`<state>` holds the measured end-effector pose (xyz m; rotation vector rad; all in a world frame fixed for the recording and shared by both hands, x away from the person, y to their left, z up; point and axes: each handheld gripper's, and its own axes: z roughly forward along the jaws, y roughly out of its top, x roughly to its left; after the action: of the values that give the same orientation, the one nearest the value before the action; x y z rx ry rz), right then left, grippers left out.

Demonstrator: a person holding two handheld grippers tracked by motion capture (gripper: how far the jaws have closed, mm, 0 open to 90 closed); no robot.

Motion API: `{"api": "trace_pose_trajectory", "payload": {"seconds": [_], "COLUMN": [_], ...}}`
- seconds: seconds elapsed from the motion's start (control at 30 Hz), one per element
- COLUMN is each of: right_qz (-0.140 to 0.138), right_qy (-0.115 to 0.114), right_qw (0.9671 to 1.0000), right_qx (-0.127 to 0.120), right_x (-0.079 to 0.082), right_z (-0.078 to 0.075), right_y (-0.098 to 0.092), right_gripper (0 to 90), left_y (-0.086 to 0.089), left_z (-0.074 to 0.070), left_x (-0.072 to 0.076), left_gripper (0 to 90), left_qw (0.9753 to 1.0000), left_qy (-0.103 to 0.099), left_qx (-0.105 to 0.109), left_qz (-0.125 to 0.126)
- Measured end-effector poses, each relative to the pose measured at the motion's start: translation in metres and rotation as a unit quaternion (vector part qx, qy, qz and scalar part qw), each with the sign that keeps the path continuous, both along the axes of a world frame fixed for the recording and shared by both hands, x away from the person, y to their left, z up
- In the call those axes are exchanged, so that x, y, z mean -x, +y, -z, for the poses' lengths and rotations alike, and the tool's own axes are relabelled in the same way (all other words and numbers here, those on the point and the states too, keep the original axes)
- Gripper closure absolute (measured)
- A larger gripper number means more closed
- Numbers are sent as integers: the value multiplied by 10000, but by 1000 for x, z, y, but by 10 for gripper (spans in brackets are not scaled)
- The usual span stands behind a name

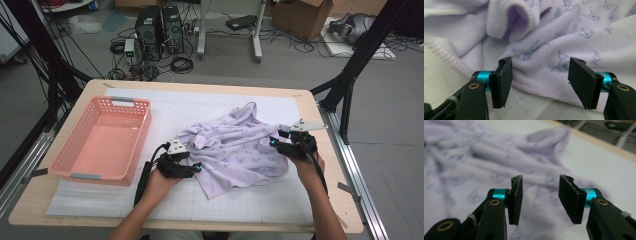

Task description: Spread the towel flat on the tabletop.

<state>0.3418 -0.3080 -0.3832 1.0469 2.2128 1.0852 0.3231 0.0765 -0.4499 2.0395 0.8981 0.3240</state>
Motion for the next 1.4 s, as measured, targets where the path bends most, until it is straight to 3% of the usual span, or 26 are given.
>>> {"api": "trace_pose_trajectory", "payload": {"seconds": [0.1, 0.17, 0.23, 0.3, 0.37, 0.47, 0.5, 0.6, 0.77, 0.87, 0.93, 1.0, 1.03, 1.07, 1.13, 1.27, 1.4], "right_qz": [-327, -524, -690, -795, -873, -973, -1001, -791, -393, -218, -37, 182, 275, 359, 467, 569, 692], "right_qy": [369, 609, 795, 964, 1112, 1199, 1162, 964, 648, 378, 90, -385, -496, -490, -415, -326, -589], "right_qw": [9988, 9968, 9943, 9915, 9882, 9867, 9866, 9897, 9943, 9948, 9930, 9863, 9829, 9823, 9871, 9951, 9941], "right_qx": [-53, 59, 185, 353, 595, 507, 556, 707, 747, 920, 1180, 1592, 1754, 1773, 1475, 747, 587], "right_x": [7, 9, 8, 6, 3, -3, -4, -15, -42, -56, -64, -68, -70, -72, -73, -60, -31], "right_z": [14, 24, 35, 44, 51, 50, 48, 42, 39, 38, 38, 37, 37, 37, 38, 27, 14], "right_y": [7, 13, 19, 26, 33, 36, 37, 41, 48, 55, 61, 70, 74, 77, 76, 59, 36], "right_gripper": [494, 479, 491, 535, 596, 803, 874, 877, 880, 880, 880, 872, 861, 834, 735, 617, 624], "left_y": [-6, -9, -11, -13, -13, -5, -1, 10, 19, 18, 17, 15, 15, 16, 18, 23, 27], "left_z": [1, 1, 0, -1, -2, -2, -3, -3, -4, -3, -2, -2, -2, -3, -3, -4, -6], "left_x": [0, 2, 4, 6, 6, 3, 1, -2, -6, -7, -7, -6, -5, -5, -4, 0, 3], "left_gripper": [351, 376, 500, 749, 810, 821, 821, 821, 819, 815, 788, 674, 601, 550, 469, 453, 452], "left_qw": [9998, 9992, 9986, 9978, 9979, 9987, 9989, 9991, 9988, 9987, 9987, 9985, 9984, 9984, 9985, 9989, 9989], "left_qy": [-45, -165, -287, -373, -354, -294, -274, -207, -196, -205, -252, -276, -250, -223, -152, -96, -124], "left_qx": [-178, -351, -396, -464, -469, -410, -385, -345, -245, -266, -262, -279, -255, -257, -181, -111, -16], "left_qz": [48, 48, 182, 294, 281, 87, 21, -146, -364, -375, -349, -386, -428, -455, -502, -439, -448]}}
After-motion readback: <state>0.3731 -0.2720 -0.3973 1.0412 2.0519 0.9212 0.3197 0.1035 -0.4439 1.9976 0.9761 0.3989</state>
